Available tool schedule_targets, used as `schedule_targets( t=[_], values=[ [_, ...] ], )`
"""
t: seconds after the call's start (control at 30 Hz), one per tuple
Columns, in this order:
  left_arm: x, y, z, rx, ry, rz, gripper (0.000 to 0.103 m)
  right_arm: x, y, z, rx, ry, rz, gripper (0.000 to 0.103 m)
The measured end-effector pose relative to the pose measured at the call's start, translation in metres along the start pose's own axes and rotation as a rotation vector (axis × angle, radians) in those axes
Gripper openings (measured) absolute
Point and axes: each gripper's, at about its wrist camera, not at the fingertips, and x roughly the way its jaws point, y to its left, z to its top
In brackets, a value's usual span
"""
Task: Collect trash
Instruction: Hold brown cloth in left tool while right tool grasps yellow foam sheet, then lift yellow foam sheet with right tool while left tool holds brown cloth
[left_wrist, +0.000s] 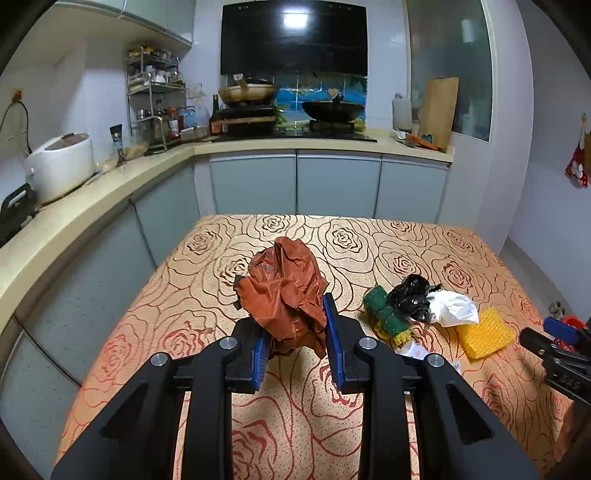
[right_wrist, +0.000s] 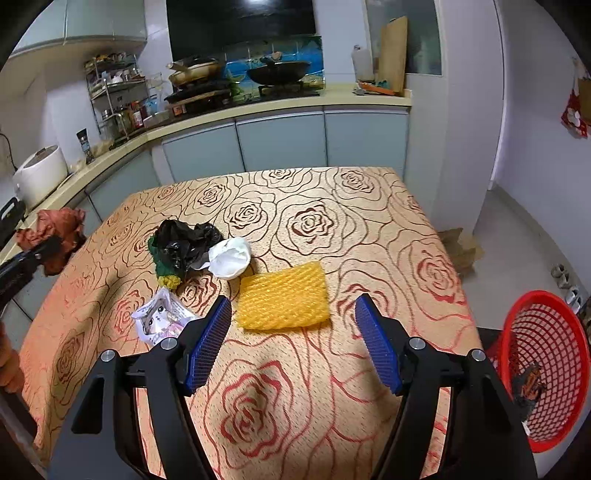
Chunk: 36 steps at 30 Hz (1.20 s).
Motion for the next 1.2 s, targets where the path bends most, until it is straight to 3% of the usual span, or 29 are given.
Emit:
schedule_targets(
  t=[0.43,0.7,1.2],
  values=[
    [-0.007,0.015,-0.001,-0.033,-0.006,0.016,0.025,0.059,0.016,0.008,-0.043,0.147,0.019,0.068],
    [-0.011,0.017,0.000,-0.038,-0.018,0.019,0.025,0.072,0.016,0.004,-0.068,0.169,-0.027,0.068],
    [-0.019,0.016,0.002,-0.033,-0.030,0.024,0.025,0.067,0.015,0.000,-0.086,0.153,0.001,0.031]
  ],
)
